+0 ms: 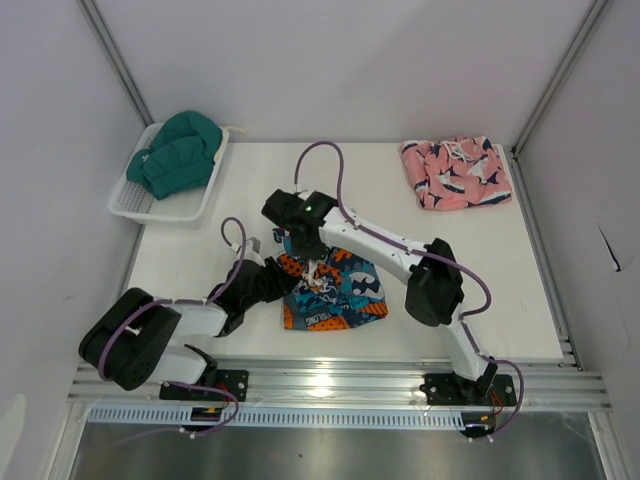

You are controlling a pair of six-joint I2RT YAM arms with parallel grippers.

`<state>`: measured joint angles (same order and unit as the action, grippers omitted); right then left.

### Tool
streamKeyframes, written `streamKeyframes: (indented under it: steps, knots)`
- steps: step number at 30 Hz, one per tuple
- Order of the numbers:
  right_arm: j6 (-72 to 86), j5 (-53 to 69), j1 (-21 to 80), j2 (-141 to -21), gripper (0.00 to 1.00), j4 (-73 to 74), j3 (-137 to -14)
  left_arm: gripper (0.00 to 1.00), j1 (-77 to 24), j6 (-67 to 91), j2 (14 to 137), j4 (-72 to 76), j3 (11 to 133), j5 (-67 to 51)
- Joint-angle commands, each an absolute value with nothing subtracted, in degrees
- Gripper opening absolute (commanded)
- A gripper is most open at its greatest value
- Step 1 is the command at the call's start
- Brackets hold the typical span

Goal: Fold and stack the shorts
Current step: Fold the shorts

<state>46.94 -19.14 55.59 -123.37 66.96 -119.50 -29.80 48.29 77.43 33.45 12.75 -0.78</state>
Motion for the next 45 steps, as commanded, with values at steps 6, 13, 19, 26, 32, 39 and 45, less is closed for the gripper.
streamKeyframes:
  steps: [6,13,19,26,32,39,45]
  knots:
    - [47.64,-21.71,57.74,-128.76,0.00,62.93,-121.82,0.44,-28.30,44.91,81.39,29.97,11.34,-3.60]
    - [47.11,-19.87,57.74,-133.50,0.03,61.88,-124.45,0.41,-28.30,46.14,77.53,33.30,7.04,-3.96]
    - [46.58,-18.64,57.74,-135.70,0.21,60.91,-125.77,0.42,-28.30,47.63,65.95,26.13,2.13,-4.48]
    - [45.97,-17.40,57.83,-132.82,0.59,56.17,-125.60,0.44,-28.30,47.91,44.06,12.07,0.79,-2.47]
    - [42.19,-18.02,58.10,-126.57,0.74,50.54,-125.07,0.45,-28.30,46.67,34.90,1.32,2.90,-1.05]
    - [38.14,-14.07,56.70,-114.63,0.68,37.29,-111.81,0.49,-28.30,46.23,37.79,2.55,4.74,-2.72]
    - [37.97,-6.96,51.34,-109.78,0.04,30.51,-99.61,0.53,-28.30,44.39,39.99,0.71,10.36,-2.64]
